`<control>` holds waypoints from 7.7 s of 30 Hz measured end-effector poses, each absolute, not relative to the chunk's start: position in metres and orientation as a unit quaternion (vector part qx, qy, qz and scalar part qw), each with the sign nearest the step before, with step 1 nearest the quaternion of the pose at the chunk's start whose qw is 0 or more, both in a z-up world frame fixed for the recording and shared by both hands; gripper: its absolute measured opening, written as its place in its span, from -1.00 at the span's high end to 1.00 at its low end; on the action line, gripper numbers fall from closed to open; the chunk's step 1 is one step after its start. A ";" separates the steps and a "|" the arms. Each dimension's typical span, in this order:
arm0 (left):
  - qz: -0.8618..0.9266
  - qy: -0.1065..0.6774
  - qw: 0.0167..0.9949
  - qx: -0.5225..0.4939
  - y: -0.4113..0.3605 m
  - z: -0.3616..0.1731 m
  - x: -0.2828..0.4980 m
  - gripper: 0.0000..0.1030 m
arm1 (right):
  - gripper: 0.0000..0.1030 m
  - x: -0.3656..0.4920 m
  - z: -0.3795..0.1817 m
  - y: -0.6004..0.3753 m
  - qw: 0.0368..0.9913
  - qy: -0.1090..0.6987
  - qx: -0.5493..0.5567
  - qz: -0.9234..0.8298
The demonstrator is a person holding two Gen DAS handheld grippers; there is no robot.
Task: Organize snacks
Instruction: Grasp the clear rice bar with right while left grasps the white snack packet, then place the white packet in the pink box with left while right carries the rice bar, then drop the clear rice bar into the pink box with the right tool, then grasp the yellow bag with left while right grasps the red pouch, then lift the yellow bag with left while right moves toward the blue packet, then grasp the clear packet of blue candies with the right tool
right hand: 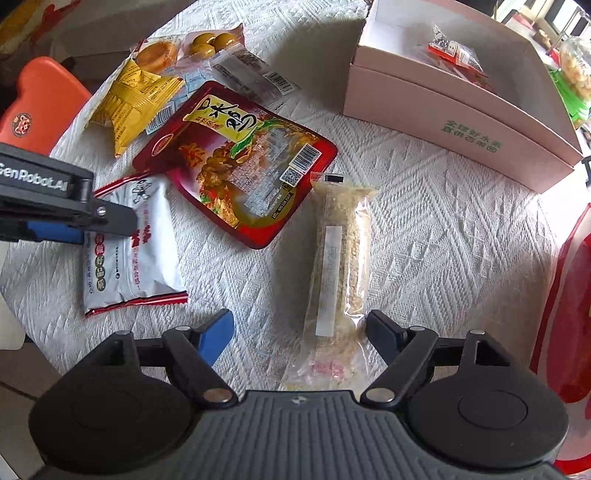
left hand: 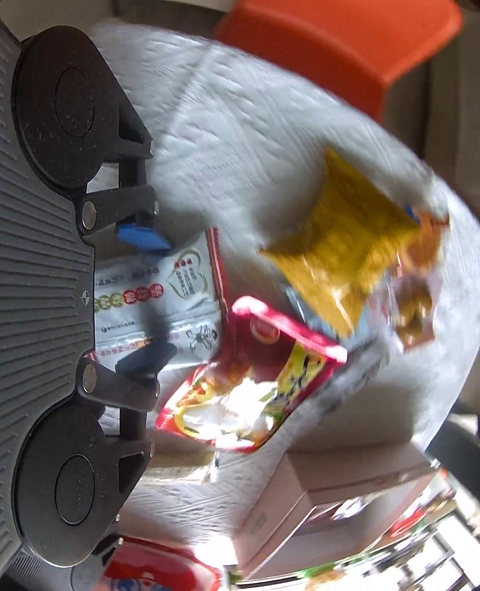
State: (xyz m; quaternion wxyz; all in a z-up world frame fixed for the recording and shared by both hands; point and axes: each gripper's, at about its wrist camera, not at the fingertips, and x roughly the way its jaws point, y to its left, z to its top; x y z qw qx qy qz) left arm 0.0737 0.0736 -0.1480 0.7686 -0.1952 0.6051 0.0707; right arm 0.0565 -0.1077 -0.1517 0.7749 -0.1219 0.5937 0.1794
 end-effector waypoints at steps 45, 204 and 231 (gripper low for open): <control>-0.006 0.639 0.746 -0.188 0.039 -0.138 0.005 -0.19 | 0.43 0.055 -0.116 -0.125 0.772 0.594 -0.124 0.189; 0.114 0.651 0.740 -0.129 0.127 -0.147 0.048 -0.44 | -0.24 0.011 -0.121 -0.081 0.772 0.579 -0.178 0.192; 0.104 0.622 0.739 -0.235 0.177 -0.141 0.026 -0.16 | -0.34 0.069 -0.133 0.010 0.752 0.592 -0.154 0.245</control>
